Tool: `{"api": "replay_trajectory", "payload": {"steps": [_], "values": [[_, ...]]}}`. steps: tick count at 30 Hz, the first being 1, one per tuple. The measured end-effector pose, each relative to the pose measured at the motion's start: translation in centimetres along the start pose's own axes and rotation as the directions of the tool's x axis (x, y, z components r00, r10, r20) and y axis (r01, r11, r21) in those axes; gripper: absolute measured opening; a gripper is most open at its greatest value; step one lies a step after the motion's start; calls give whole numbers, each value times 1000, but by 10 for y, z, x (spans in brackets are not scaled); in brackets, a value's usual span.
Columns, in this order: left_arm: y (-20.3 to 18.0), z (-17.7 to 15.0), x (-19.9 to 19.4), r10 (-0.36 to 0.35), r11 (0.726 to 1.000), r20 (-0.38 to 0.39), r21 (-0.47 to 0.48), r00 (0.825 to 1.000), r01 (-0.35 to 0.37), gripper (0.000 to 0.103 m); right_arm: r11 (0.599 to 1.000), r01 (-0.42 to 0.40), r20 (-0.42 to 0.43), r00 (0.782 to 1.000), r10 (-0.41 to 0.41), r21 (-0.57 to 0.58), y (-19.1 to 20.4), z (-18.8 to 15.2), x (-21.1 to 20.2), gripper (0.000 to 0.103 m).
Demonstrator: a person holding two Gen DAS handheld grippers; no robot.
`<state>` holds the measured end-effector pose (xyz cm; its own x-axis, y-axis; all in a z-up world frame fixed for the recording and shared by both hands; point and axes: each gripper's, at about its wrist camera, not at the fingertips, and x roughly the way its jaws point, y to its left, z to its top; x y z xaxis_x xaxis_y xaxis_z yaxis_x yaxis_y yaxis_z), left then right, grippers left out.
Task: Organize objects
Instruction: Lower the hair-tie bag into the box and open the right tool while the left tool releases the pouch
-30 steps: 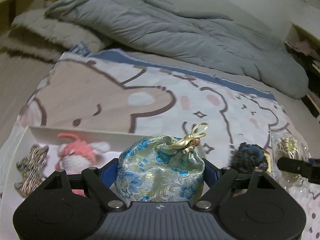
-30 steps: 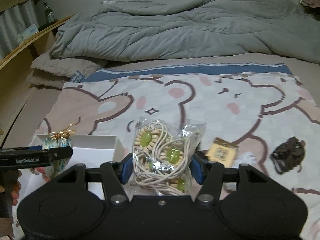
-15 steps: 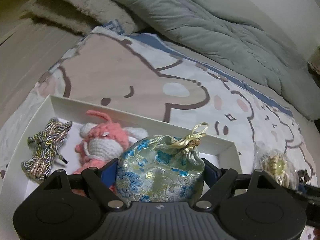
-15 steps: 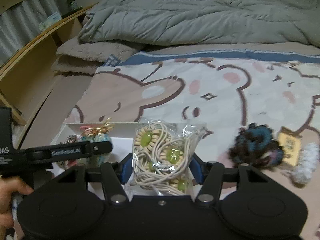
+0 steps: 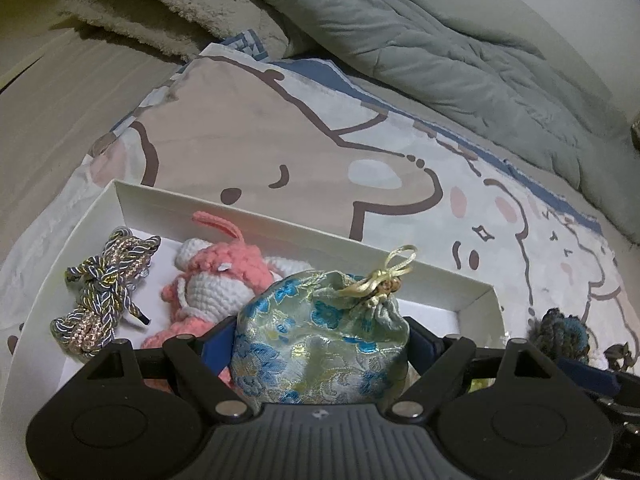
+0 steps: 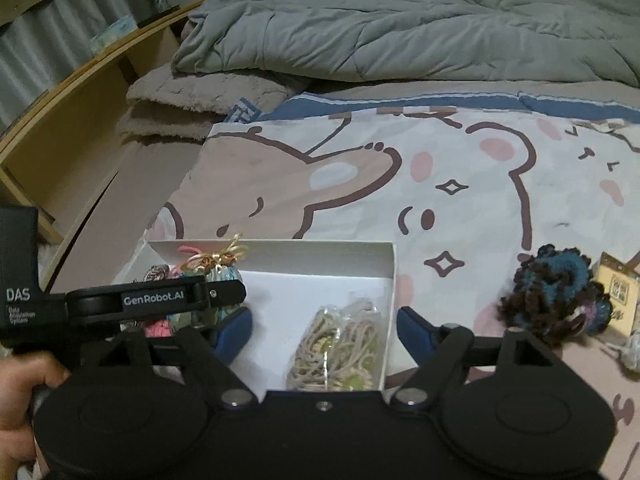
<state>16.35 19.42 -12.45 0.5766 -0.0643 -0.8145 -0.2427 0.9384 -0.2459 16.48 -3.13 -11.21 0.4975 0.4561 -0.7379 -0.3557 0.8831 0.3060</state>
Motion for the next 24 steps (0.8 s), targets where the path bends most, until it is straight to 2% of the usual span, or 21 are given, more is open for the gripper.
{"api": "replay_trajectory", "payload": {"steps": [1, 3, 6, 9, 11, 12, 16, 19, 24], "values": [[-2, -1, 1, 5, 1000, -3, 7, 1000, -5, 88, 1000, 3, -5, 1000, -3, -4, -1, 0, -1, 72], [-5, -2, 1, 11, 1000, -11, 11, 1000, -10, 94, 1000, 4, -22, 1000, -4, -11, -3, 0, -3, 53], [-9, -1, 0, 11, 1000, -15, 6, 1000, -11, 96, 999, -4, -49, 999, 2, -35, -4, -1, -5, 36], [-10, -1, -2, 9, 1000, -21, 10, 1000, -9, 94, 997, -11, -77, 997, 5, -76, 0, -5, -4, 23], [-11, -1, -3, 13, 1000, -40, 19, 999, -13, 86, 994, -21, -109, 994, 9, -109, 4, -9, 1, 15], [-11, -2, -2, 11, 1000, -54, 24, 998, -10, 81, 993, -26, -125, 992, 11, -118, 5, -11, 4, 13], [-14, -5, -1, -1, 999, -101, 48, 995, 6, 73, 986, -13, -143, 990, -11, -169, 14, -20, 17, 11], [-16, -6, -1, 10, 997, -97, 77, 995, -2, 73, 981, -9, -116, 993, -13, -194, 17, -20, 24, 11], [-15, -7, 2, 12, 996, -107, 92, 994, -2, 67, 985, 17, -99, 994, -35, -173, 6, -20, 36, 11]]}}
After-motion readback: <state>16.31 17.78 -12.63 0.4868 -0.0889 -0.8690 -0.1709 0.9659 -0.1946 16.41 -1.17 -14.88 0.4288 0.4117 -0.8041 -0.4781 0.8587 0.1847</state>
